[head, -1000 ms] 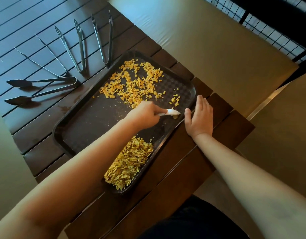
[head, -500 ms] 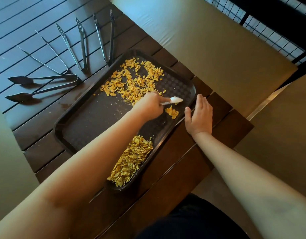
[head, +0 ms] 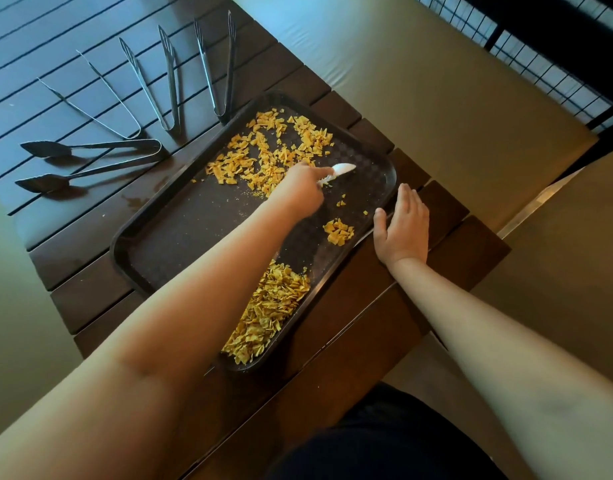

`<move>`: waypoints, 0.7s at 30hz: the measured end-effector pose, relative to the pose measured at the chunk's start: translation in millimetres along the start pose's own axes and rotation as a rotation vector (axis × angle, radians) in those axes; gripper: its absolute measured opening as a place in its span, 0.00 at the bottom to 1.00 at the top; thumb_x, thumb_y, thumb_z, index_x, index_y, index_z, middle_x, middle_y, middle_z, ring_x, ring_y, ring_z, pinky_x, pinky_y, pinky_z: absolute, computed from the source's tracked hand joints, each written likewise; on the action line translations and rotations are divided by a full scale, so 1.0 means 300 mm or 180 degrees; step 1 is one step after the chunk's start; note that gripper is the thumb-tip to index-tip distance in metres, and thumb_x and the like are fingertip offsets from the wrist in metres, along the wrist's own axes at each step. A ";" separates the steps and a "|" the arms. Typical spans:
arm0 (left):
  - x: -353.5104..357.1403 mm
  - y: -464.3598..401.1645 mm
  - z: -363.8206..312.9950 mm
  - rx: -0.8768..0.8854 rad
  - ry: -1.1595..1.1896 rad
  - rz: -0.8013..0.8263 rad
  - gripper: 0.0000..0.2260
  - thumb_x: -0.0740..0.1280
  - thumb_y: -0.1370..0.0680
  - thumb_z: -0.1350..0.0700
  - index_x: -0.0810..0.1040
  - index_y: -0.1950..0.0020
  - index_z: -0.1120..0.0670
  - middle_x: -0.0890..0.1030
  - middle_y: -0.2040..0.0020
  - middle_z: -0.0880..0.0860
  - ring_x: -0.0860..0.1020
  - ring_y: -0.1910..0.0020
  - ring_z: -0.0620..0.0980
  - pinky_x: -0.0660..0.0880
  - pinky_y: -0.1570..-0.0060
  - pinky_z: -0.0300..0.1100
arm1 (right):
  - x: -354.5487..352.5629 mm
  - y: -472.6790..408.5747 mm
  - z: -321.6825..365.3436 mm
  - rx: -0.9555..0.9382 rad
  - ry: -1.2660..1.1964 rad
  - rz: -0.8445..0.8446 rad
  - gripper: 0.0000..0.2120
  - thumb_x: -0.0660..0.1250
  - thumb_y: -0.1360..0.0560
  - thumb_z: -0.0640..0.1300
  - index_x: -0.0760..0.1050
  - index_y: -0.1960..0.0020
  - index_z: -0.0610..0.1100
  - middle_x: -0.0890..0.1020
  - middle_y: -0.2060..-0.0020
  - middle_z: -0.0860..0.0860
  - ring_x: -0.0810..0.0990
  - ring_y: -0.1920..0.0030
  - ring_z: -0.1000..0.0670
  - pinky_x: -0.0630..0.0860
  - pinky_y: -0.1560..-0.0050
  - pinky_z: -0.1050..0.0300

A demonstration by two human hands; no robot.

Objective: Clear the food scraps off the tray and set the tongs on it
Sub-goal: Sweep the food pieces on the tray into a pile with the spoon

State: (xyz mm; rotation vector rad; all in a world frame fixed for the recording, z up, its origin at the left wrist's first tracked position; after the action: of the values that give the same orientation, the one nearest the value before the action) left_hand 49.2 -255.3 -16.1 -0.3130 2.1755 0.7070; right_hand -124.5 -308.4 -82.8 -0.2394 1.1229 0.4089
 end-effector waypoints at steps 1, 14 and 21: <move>0.010 -0.002 -0.009 0.0002 0.0027 0.0072 0.22 0.55 0.20 0.64 0.68 0.29 0.47 0.67 0.33 0.57 0.78 0.55 0.52 0.79 0.56 0.43 | 0.001 0.000 0.000 0.0000 0.0004 0.0002 0.33 0.47 0.23 0.56 0.54 0.24 0.38 0.60 0.26 0.42 0.55 0.25 0.45 0.52 0.26 0.50; -0.040 0.128 0.087 0.0548 -0.0131 0.0110 0.16 0.60 0.22 0.60 0.78 0.39 0.47 0.73 0.56 0.49 0.73 0.61 0.50 0.70 0.66 0.37 | 0.002 -0.003 -0.001 -0.0018 -0.0031 -0.0052 0.33 0.48 0.24 0.55 0.55 0.25 0.37 0.61 0.26 0.42 0.56 0.25 0.45 0.53 0.26 0.49; -0.003 0.096 0.083 0.0288 -0.0019 0.0186 0.18 0.59 0.21 0.61 0.75 0.34 0.48 0.72 0.50 0.50 0.73 0.63 0.48 0.74 0.63 0.39 | -0.001 0.000 -0.001 -0.0028 -0.0029 -0.0046 0.33 0.48 0.24 0.55 0.55 0.25 0.36 0.61 0.27 0.41 0.57 0.26 0.44 0.54 0.26 0.48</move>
State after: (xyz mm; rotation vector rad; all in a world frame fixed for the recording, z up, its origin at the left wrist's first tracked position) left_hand 52.7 -217.4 -17.2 -0.2008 2.2111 0.6384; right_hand -124.9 -308.6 -82.8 -0.2531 1.1100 0.4020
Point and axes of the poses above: each hand's wrist, its own y-axis away from the middle knuckle, its own x-axis out of the palm, z = x × y, the point moved 1 cm from there along -y, towards the middle knuckle
